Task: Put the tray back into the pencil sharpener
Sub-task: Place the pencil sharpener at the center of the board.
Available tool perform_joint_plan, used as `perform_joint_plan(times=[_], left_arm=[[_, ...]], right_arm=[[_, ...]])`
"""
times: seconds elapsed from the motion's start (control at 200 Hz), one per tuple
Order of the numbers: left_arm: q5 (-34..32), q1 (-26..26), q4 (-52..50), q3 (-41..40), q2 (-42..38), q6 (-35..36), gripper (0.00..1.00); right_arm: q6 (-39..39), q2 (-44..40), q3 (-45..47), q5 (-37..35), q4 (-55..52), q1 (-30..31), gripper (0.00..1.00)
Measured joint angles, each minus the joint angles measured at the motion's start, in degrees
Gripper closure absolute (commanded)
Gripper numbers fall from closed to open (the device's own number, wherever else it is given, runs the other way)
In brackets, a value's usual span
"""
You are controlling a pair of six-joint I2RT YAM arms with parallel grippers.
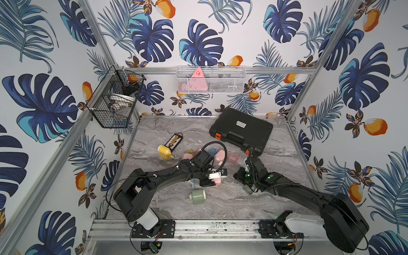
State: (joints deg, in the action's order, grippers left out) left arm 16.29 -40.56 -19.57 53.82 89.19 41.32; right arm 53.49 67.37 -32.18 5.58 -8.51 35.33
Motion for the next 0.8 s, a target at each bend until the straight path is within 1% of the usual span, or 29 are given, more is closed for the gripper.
perform_joint_plan(times=[0.065,0.17,0.39,0.601,0.731,0.796], left_arm=[[-0.1,-0.1,-0.6,0.2,-1.5,-1.6,0.61],[-1.2,-0.2,-1.8,1.6,-3.0,-4.4,0.73],[-4.7,-0.2,-3.8,5.7,-5.3,-12.5,1.00],[-11.6,0.0,-6.2,10.3,-5.7,-21.9,1.00],[-16.7,0.4,-7.1,13.2,-4.9,-27.6,1.00],[-20.3,0.8,-7.9,14.5,-4.5,-31.0,1.00]], right_arm=[[0.0,-3.2,0.0,-2.7,-2.2,0.0,0.92],[-0.2,-6.2,0.0,-5.6,-4.8,0.0,0.92],[-0.6,-6.7,-0.2,-8.0,-6.6,0.0,0.91],[-1.7,-6.7,-0.3,-8.3,-6.6,0.0,0.90],[-1.7,-6.4,-0.7,-8.3,-6.5,0.0,0.89],[-2.0,-6.3,-0.9,-8.5,-6.5,0.0,0.89]])
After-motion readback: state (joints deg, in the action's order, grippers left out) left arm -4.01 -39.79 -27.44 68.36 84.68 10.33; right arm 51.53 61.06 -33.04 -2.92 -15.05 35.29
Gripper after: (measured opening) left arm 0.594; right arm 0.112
